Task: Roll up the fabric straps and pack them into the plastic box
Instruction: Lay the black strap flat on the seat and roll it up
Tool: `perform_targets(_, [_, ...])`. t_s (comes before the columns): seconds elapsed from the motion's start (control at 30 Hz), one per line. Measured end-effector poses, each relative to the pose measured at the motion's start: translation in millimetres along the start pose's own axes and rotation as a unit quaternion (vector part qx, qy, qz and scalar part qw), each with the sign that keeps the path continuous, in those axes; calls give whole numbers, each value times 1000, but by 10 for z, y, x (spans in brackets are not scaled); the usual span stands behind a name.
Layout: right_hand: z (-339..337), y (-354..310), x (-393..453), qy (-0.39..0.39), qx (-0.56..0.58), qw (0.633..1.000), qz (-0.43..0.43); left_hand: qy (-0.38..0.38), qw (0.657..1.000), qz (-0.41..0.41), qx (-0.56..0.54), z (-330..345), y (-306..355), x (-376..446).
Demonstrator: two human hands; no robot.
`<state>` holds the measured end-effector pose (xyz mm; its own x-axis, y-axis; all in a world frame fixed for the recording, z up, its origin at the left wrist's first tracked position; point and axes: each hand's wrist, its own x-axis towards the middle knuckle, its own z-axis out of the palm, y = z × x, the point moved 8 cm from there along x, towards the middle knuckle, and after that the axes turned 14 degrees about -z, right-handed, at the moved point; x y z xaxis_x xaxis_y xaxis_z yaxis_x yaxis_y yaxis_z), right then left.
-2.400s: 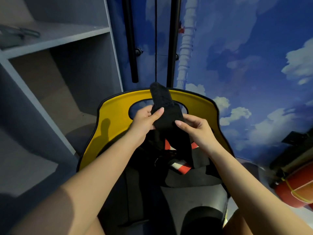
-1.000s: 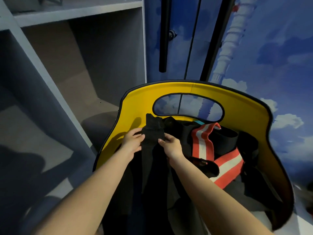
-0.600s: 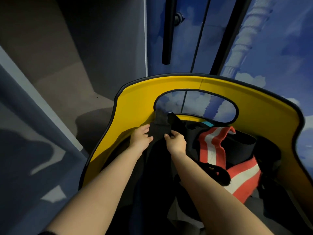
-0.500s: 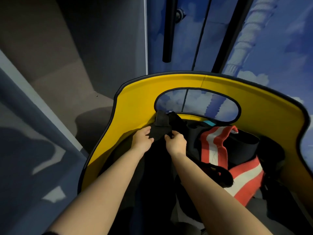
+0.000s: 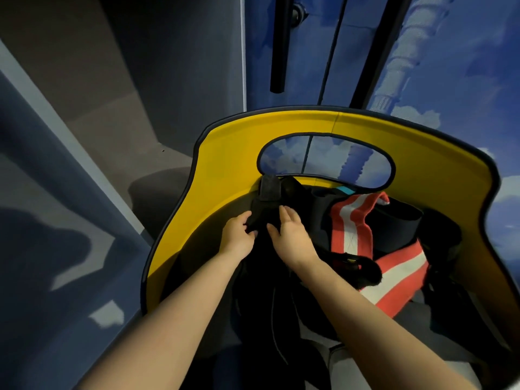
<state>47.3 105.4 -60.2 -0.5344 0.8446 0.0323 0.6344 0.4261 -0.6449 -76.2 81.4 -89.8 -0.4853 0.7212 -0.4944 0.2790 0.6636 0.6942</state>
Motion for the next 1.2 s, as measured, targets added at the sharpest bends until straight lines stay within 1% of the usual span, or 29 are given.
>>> perform_targets(0.03, [29,-40,-88,-20,-43,999,-27,0,1000,7,7,5,-29,-49])
perform_targets(0.07, [59,-65,-183,-44,-112,991,-55,-1,1000,15,16,10,-58,-103])
perform_targets(0.13, [109,-27,-356,-92,-258,957,-94,-6,998,38,56,46,-102,-198])
perform_targets(0.17, [116,42,-416,-114,-306,941,-91,-7,995,50,86,74,-127,-241])
perform_targets(0.27, [42,296,-464,-154,-364,918,-43,6,987,68,146,127,-188,-306])
perform_targets(0.37, [-38,434,-465,-171,-408,896,-39,18,987,63,150,116,-219,-309])
perform_targets(0.53, [-249,671,-544,-162,-441,883,-20,24,987,34,152,82,-267,-289])
perform_targets(0.63, [-368,755,-566,-152,-439,885,-7,29,988,23,151,72,-295,-284])
perform_targets(0.83, [-308,714,-552,-153,-456,876,-28,41,988,16,146,63,-284,-309])
perform_targets(1.0, [-268,598,-550,-144,-425,892,-59,35,990,13,133,65,-273,-333])
perform_targets(1.1, [-246,433,-556,-100,-372,916,-110,31,993,4,116,29,-289,-372])
perform_targets(1.2, [-170,283,-622,-90,-339,923,-157,27,994,-10,104,-14,-329,-420])
